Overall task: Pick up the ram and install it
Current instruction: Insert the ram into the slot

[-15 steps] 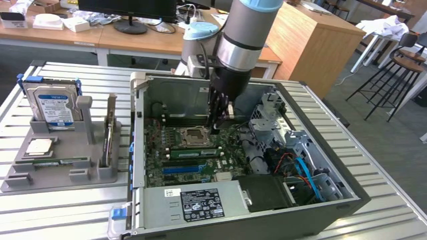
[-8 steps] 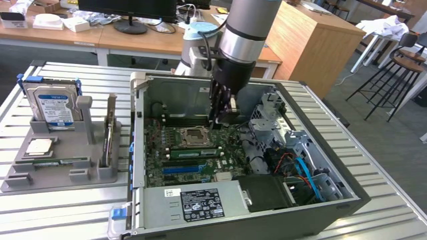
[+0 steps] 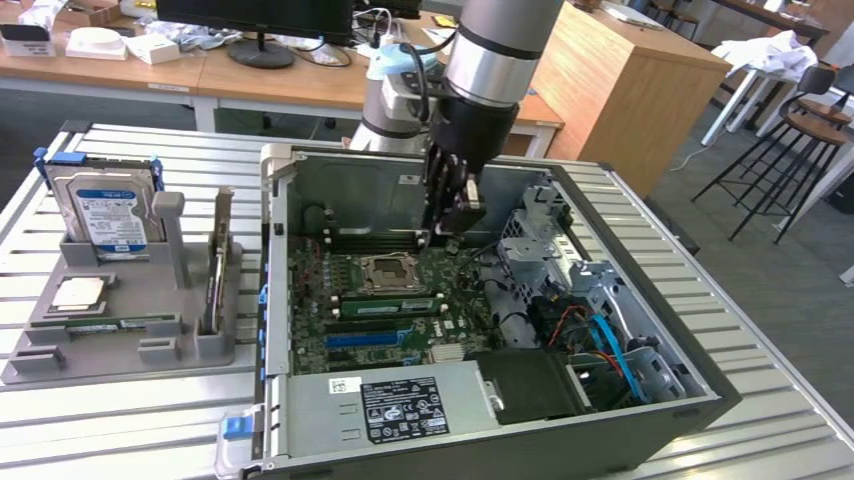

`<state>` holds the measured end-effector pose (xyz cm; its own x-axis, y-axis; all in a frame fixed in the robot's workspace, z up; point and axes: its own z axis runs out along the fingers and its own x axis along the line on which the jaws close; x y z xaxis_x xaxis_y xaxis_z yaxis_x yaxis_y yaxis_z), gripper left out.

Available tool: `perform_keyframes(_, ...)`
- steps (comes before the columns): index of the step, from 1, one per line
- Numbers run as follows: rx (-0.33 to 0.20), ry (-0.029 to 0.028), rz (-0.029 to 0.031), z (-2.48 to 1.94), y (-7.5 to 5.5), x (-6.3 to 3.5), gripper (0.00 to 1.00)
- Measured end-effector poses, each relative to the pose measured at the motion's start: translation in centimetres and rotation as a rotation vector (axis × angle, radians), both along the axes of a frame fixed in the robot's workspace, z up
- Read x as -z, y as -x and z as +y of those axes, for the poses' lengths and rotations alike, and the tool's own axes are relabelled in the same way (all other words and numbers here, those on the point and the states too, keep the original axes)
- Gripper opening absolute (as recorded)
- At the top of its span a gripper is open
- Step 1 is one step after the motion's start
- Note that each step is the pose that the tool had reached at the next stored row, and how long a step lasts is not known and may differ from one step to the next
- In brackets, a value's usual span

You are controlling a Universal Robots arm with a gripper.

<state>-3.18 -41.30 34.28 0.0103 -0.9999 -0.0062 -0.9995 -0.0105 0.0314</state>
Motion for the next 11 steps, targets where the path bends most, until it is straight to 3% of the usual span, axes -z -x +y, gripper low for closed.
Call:
perform_keyframes(8, 0.0, -0.0001, 0.0, 0.0, 0.0, -1.36, 0.36)
perform_keyframes(11, 0.0, -0.0003, -0.0001, 0.0, 0.0, -1.46, 0.36)
